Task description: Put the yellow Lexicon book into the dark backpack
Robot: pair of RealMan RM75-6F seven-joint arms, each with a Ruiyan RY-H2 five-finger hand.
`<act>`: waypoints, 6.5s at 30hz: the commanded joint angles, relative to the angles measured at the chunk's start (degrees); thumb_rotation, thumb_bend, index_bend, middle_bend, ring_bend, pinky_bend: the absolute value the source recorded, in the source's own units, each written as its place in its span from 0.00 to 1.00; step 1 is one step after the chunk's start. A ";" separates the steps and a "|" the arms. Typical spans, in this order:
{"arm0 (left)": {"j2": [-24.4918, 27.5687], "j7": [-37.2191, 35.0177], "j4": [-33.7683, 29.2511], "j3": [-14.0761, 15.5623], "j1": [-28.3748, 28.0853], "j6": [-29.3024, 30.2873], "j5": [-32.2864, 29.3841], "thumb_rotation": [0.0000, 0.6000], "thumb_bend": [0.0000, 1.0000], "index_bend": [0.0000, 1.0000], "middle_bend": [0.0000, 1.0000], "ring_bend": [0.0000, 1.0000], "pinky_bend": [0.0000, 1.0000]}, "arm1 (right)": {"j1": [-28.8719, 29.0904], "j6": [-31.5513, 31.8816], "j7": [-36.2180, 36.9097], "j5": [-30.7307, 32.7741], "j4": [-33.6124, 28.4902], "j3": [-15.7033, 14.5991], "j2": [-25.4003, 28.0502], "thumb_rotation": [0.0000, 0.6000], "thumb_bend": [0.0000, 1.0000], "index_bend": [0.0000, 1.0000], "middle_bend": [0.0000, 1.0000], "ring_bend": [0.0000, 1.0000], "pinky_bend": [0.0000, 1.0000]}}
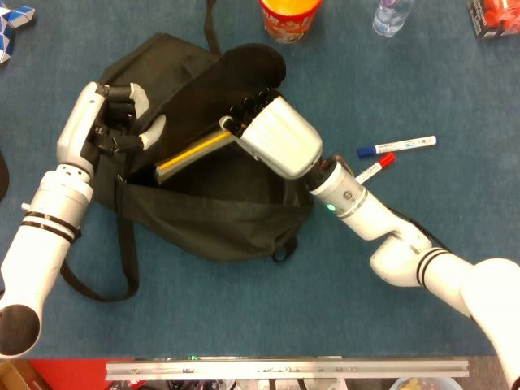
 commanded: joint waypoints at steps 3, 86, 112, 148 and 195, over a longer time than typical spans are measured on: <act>1.34 -1.59 -0.49 -0.71 0.06 -1.52 -2.12 1.00 0.37 0.75 0.83 0.80 0.99 | -0.73 -1.05 0.88 0.16 1.00 -1.57 -1.08 1.00 0.51 0.92 0.74 0.60 0.72; 7.71 -7.59 -2.71 -0.04 1.42 -6.41 -1.51 1.00 0.37 0.72 0.80 0.79 0.99 | -7.45 -21.40 -9.81 11.43 -38.40 0.23 13.43 1.00 0.43 0.00 0.10 0.05 0.24; 8.65 -5.58 -2.43 1.67 1.40 -6.71 -0.34 1.00 0.37 0.70 0.77 0.76 0.98 | -14.36 -23.10 -7.55 16.11 -66.04 -2.33 40.53 1.00 0.00 0.00 0.18 0.08 0.26; 16.75 -12.27 2.37 13.21 -4.22 -26.35 35.94 1.00 0.20 0.00 0.13 0.12 0.22 | -33.38 -5.55 1.04 10.77 -68.45 -7.90 65.83 1.00 0.02 0.04 0.30 0.15 0.33; 6.64 15.68 23.30 20.22 18.11 26.48 33.11 1.00 0.21 0.27 0.21 0.16 0.26 | -48.36 4.93 3.10 11.69 -69.24 -8.71 73.94 1.00 0.27 0.49 0.49 0.35 0.49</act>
